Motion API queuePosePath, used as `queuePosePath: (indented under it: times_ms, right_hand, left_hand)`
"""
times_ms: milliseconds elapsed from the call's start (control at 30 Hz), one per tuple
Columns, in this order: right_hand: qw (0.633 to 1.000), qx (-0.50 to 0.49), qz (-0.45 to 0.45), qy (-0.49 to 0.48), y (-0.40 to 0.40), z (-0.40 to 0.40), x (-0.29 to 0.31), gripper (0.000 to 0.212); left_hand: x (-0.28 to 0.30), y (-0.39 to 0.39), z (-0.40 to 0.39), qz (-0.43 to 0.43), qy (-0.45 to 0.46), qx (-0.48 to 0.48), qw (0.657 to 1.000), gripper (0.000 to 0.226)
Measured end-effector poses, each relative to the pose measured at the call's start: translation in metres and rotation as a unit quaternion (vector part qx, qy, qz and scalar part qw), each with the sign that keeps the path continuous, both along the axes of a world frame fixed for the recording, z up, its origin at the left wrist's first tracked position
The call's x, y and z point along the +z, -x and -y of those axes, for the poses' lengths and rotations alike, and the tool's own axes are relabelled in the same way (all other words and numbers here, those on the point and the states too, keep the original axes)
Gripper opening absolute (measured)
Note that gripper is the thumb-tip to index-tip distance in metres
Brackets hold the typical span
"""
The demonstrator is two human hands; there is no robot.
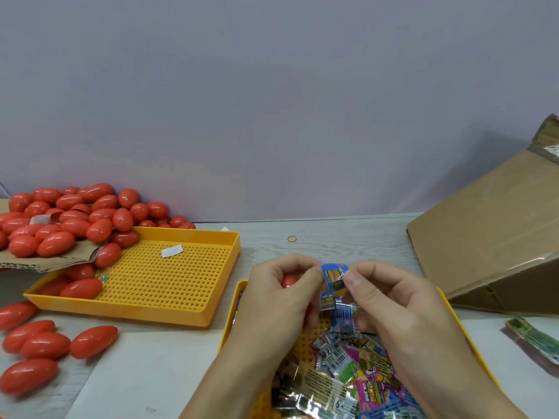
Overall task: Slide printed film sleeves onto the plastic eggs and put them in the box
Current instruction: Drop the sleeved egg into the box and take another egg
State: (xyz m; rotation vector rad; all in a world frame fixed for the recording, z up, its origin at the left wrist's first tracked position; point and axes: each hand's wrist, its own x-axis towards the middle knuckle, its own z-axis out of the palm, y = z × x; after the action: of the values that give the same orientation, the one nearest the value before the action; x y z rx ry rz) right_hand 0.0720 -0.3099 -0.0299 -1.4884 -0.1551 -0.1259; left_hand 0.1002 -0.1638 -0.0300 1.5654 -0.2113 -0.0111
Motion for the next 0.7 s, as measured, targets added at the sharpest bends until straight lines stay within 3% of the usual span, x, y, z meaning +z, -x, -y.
queuePosePath:
  times_ms: [267,400,467,567,700]
  right_hand:
    - [0.998,-0.041,-0.043,-0.007,-0.0034,-0.0021,-0.0060,0.039]
    - [0.997,-0.068,-0.035,-0.013,-0.0021,-0.0025,-0.0025,0.029]
    - [0.996,-0.086,-0.019,-0.010,-0.0016,-0.0028,0.0002,0.022]
    - [0.990,-0.142,0.012,-0.012,-0.0026,-0.0012,0.0018,0.016]
    - [0.982,-0.185,0.037,0.008,-0.0041,0.0006,0.0004,0.015]
  left_hand:
    - [-0.0012,0.0008,0.0001,0.066,-0.050,0.015,0.996,0.020]
    - [-0.0011,0.0016,-0.0006,0.049,-0.050,0.004,0.997,0.014]
    - [-0.0003,0.0024,-0.0010,-0.002,0.007,-0.029,1.000,0.005]
    - [-0.0033,-0.0004,0.0001,-0.042,0.074,-0.035,0.996,0.030]
    - [-0.0028,0.0004,0.0054,-0.020,0.014,0.012,1.000,0.018]
